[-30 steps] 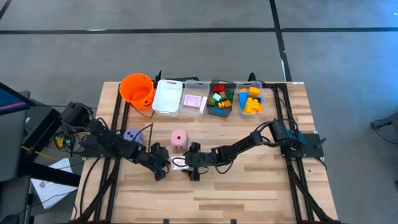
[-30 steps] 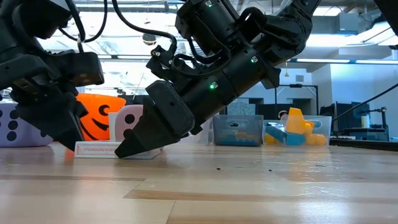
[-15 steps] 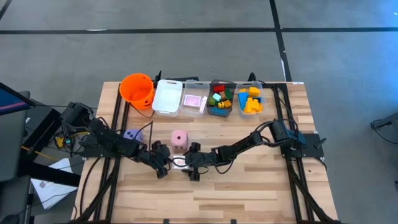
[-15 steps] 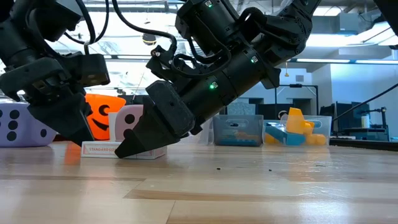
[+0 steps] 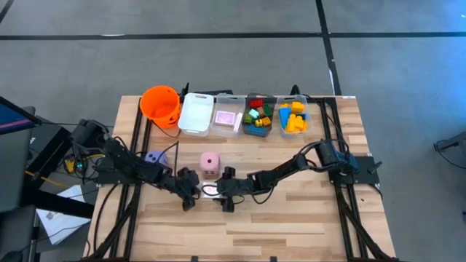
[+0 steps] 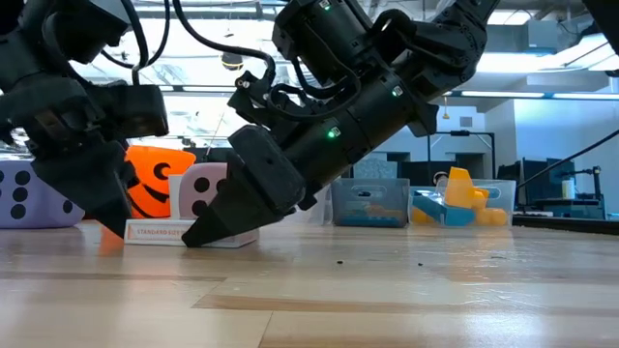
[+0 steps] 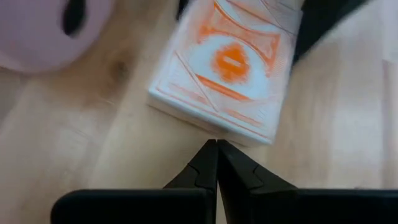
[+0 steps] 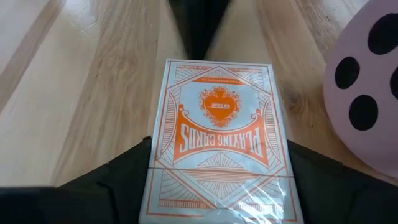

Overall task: Pick & Place Toys
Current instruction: Put the orange game card into the left transparent bin

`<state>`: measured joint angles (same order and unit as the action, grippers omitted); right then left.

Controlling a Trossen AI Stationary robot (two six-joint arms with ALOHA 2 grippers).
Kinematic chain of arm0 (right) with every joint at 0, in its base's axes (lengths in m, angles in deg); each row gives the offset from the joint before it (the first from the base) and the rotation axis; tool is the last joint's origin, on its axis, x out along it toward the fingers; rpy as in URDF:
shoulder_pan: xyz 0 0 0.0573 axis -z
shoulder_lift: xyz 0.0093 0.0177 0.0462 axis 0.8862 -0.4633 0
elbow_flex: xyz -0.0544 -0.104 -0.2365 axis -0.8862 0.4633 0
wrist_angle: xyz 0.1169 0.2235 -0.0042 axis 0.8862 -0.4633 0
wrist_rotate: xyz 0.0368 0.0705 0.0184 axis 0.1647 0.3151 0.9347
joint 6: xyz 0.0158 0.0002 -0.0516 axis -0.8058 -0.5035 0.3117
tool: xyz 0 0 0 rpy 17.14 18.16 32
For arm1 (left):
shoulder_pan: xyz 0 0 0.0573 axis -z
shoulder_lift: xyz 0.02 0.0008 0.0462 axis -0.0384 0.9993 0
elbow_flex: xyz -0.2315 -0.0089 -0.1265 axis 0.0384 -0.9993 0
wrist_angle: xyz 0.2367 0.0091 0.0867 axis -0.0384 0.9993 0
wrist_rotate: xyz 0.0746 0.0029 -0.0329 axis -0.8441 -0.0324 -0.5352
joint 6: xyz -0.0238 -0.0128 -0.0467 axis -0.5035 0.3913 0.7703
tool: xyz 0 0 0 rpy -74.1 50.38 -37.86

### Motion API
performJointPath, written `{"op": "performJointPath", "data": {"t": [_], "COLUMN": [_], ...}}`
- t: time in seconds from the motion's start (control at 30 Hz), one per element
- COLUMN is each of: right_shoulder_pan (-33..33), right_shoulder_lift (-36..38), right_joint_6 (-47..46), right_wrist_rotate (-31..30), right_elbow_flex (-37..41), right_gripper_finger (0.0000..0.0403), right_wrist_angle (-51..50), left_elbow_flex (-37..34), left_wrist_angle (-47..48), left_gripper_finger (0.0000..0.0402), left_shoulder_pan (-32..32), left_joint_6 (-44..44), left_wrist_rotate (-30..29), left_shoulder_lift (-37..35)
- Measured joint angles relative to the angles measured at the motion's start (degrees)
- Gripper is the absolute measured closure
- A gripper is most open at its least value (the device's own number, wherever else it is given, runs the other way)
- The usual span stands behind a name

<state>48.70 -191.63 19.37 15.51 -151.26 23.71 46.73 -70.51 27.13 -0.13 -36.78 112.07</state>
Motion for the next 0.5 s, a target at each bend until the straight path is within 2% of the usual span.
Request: {"op": "performJointPath", "data": {"t": [0.13, 0.3, 0.4, 0.5], "right_shoulder_pan": [0.0, -0.6, -0.9, -1.4], "right_shoulder_lift": [-0.1, 1.4, 4.5, 7.9], "right_joint_6": [-1.3, -1.4, -1.1, -0.8], "right_wrist_rotate": [-0.8, -7.6, -11.5, -15.4], "right_elbow_flex": [0.0, -0.8, -2.1, -3.0], "right_gripper_finger": [0.0102, 0.0102, 0.0102, 0.0102], "right_wrist_angle": [1.0, -1.6, -5.7, -9.3], "left_elbow_flex": [0.0, 0.0, 0.0, 0.0], "left_wrist_angle": [0.2, 0.2, 0.2, 0.2], "left_gripper_finger": [0.0401, 0.0401, 0.0401, 0.0401], "left_shoulder_pan": [0.0, 0.0, 0.0, 0.0], "left_joint_6": [2.5, -0.3, -2.2, -7.0], "left_wrist_rotate": [4.5, 10.1, 9.9, 7.2], "left_shoulder_lift": [-3.3, -14.6, -23.8, -33.5]}}
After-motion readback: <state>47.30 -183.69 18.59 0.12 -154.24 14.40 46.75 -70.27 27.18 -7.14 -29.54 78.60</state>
